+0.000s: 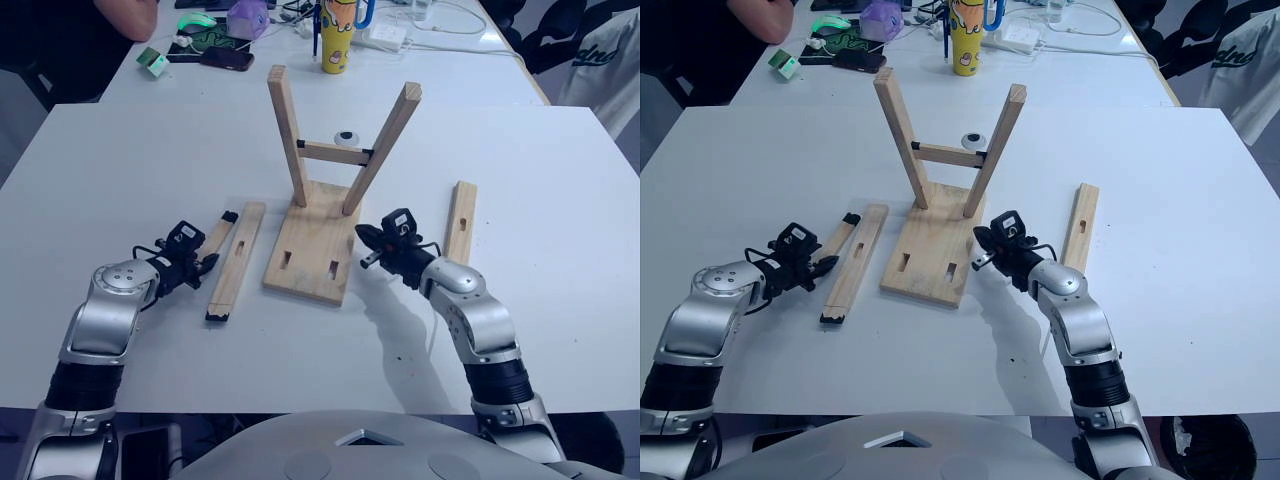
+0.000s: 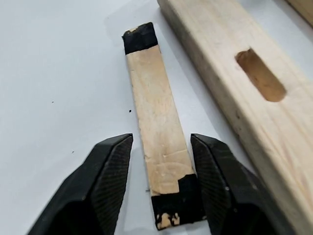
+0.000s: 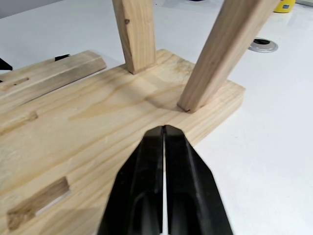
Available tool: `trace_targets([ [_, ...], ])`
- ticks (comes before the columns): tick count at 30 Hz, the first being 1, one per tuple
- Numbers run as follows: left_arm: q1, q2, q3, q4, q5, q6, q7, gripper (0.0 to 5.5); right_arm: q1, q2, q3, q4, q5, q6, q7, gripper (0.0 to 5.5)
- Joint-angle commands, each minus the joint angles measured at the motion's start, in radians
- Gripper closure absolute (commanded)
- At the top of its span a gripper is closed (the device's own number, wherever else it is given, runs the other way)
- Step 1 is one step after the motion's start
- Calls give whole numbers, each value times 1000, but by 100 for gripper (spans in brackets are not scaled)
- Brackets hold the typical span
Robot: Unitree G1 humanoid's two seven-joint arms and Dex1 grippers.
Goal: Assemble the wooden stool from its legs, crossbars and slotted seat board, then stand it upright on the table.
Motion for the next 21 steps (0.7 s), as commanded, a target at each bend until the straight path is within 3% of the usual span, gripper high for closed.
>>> trace_targets([
  [1, 25, -21, 6, 35, -24, 19, 13, 330, -3, -1, 5, -4, 8, 4, -3, 550],
  [5, 28, -37, 9, 99, -37, 46, 33, 330, -12, 3, -3, -2, 15, 8, -8, 550],
  [11, 36, -14, -48, 178, -39, 8, -7, 415, -20, 6, -27, -24, 46, 32, -13, 550],
  [14, 61, -11, -49, 210, -41, -25, -11, 416, -36, 19, -70, -38, 85, 50, -21, 550],
  [21, 78, -78, 59, 264, -77, -240, 77, 416, -1, -17, -85, -127, 146, 175, -19, 550],
])
